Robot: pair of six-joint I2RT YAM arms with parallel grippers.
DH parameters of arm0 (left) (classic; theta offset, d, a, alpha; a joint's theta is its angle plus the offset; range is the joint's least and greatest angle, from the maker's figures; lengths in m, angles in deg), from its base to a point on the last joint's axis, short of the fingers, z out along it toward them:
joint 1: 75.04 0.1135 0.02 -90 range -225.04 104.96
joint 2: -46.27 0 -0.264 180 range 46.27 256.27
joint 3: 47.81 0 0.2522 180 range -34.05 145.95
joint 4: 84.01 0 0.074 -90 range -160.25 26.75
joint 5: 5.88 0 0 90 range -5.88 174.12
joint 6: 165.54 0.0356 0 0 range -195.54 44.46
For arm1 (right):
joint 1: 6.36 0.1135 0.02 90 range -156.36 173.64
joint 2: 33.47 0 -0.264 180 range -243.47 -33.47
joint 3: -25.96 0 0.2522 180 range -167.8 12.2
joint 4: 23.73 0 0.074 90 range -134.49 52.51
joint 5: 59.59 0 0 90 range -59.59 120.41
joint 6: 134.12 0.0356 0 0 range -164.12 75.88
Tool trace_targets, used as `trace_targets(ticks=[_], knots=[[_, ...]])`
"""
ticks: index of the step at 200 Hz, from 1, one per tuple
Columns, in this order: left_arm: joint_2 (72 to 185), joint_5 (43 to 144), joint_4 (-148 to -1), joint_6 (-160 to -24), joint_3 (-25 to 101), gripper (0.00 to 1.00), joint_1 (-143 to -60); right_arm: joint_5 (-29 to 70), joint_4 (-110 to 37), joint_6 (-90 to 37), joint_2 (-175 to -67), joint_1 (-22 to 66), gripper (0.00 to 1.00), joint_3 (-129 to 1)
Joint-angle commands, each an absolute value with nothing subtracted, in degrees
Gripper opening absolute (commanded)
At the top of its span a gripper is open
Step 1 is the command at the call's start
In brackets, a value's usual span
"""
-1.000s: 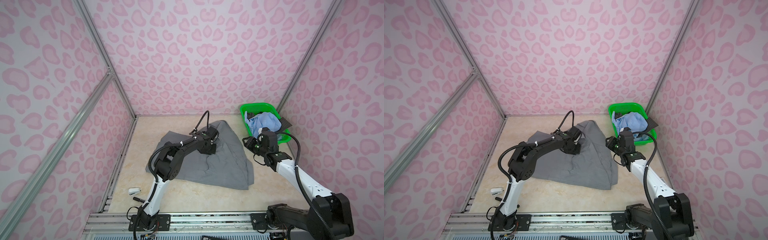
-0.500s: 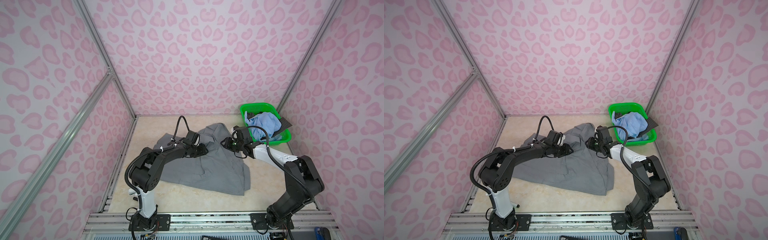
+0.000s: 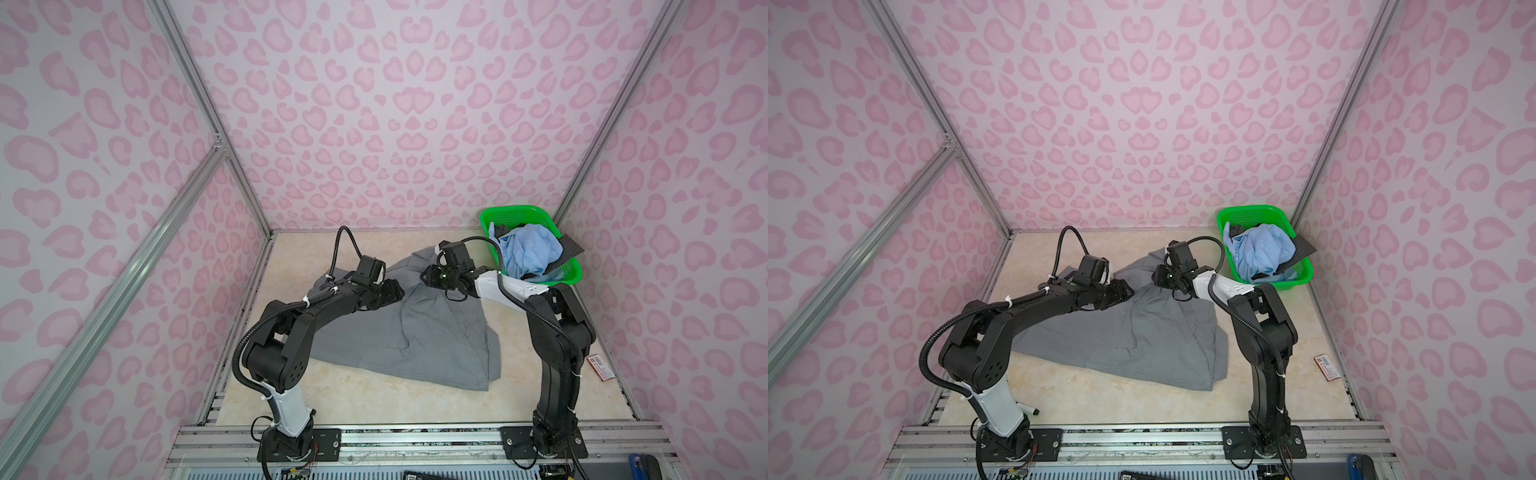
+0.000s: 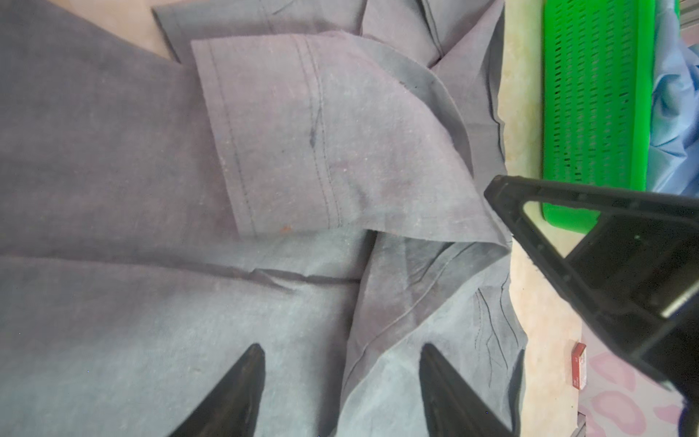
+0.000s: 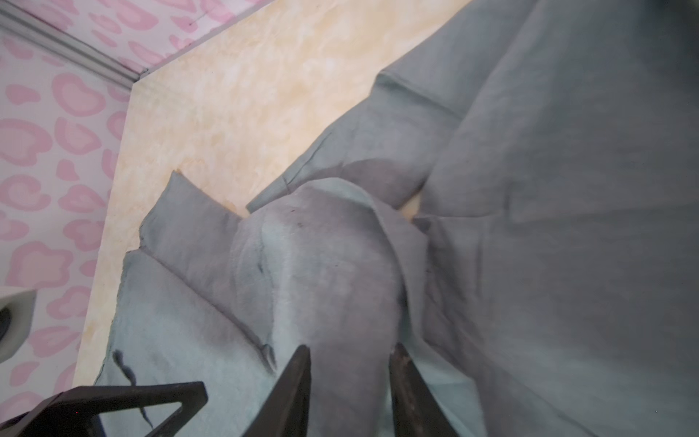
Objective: Fold and stack the long sleeve shirts
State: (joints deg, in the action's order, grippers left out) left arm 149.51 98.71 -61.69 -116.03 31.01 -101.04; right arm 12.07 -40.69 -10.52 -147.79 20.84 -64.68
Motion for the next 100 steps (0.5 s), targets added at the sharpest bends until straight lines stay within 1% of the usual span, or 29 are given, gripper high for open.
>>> trace_targets(ticks=[1,25,70,100], knots=[[151.0,95.23,-58.52,-118.72,32.51,0.7,-99.99,9.72,-38.47,-6.85,-149.51,21.0,0.32,-63.78],[153.88,94.63,-57.29,-120.96,34.43,0.7,-99.74,8.79,-35.52,-4.41,-150.03,21.12,0.27,-61.95],[156.94,92.69,-58.09,-125.64,37.85,0.7,-99.65,7.91,-34.15,-3.17,-149.99,21.17,0.26,-60.75],[158.84,90.78,-57.79,-126.0,39.63,0.69,-99.56,7.92,-33.98,-3.21,-150.01,21.15,0.25,-60.45]])
